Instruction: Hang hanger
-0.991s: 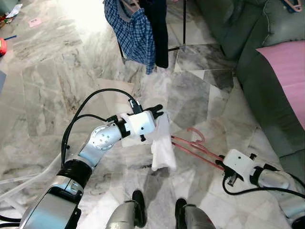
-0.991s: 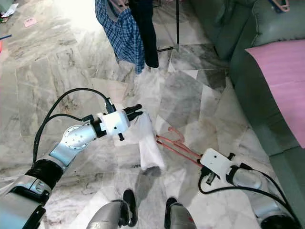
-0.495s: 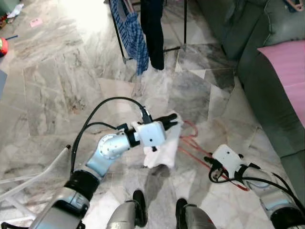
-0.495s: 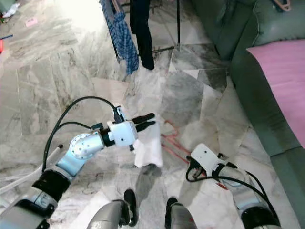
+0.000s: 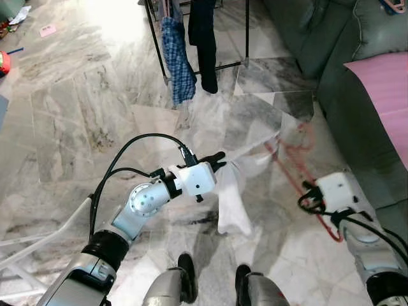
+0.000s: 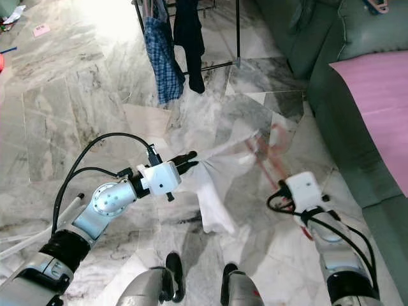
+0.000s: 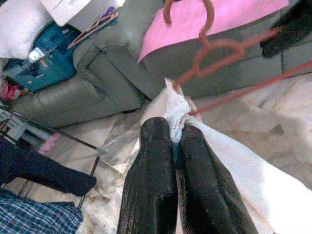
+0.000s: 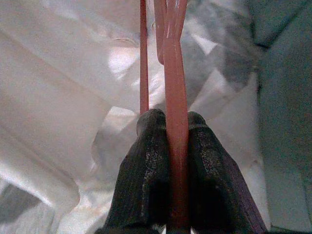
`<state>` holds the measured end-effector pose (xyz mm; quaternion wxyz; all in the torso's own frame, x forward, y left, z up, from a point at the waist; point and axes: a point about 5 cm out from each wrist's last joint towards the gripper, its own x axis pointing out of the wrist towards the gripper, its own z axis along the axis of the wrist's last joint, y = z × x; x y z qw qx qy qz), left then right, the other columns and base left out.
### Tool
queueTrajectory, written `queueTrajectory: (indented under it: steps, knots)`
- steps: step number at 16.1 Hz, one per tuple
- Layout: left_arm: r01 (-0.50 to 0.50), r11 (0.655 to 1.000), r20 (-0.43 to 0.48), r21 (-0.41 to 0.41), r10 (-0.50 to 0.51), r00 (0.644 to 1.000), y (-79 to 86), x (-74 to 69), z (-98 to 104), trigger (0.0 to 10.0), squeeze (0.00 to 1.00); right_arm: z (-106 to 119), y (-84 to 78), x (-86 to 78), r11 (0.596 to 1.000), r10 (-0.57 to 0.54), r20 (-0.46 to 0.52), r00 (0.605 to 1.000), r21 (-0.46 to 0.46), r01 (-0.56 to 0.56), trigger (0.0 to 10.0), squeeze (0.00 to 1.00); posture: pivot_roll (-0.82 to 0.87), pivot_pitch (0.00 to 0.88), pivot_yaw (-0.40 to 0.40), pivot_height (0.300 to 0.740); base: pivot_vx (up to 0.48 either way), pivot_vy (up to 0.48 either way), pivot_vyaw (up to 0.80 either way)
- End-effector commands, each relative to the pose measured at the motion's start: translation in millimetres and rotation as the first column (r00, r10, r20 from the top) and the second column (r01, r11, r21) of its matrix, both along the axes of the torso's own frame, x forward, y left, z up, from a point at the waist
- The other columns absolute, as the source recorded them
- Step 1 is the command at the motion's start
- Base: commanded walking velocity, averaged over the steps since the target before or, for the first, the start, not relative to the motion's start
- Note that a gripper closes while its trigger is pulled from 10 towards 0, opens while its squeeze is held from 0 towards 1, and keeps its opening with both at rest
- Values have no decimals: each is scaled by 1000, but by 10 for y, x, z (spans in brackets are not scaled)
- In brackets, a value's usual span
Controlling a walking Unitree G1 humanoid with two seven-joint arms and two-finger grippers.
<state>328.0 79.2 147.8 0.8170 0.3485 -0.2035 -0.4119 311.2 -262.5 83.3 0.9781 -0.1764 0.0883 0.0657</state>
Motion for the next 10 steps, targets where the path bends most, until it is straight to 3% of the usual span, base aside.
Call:
queueTrajectory:
  steps: [1,3,5,7,9,10]
  knots:
    - [-16,1000,-6,-4,16,1000,32,9,-14,10000,0,79,-106,-20,992,-107,61,992,74,103,10000,0,-7,326,84,740,0,0,0]
    - [-1,1000,-15,-11,1,1000,-25,-27,-63,10000,0,262,-189,41,960,-222,139,965,204,191,10000,0,-12,325,87,740,0,0,0]
    - [29,1000,-45,-11,-29,999,-132,-112,-196,10000,0,549,-175,131,899,-292,221,931,395,188,10000,0,-20,320,87,740,0,0,0]
    - [30,1000,-80,-2,-30,996,-186,-172,-341,10000,0,739,-25,181,854,-246,257,934,513,84,10000,0,-23,318,85,740,0,0,0]
    - [-12,1000,-67,-5,12,998,-194,-164,-374,10000,0,849,225,180,826,-140,282,949,562,-45,10000,0,-23,316,80,740,0,0,0]
    - [-10,1000,-73,-6,10,997,-197,-166,-385,10000,0,892,280,174,792,-145,290,946,607,-64,10000,0,-26,314,79,740,0,0,0]
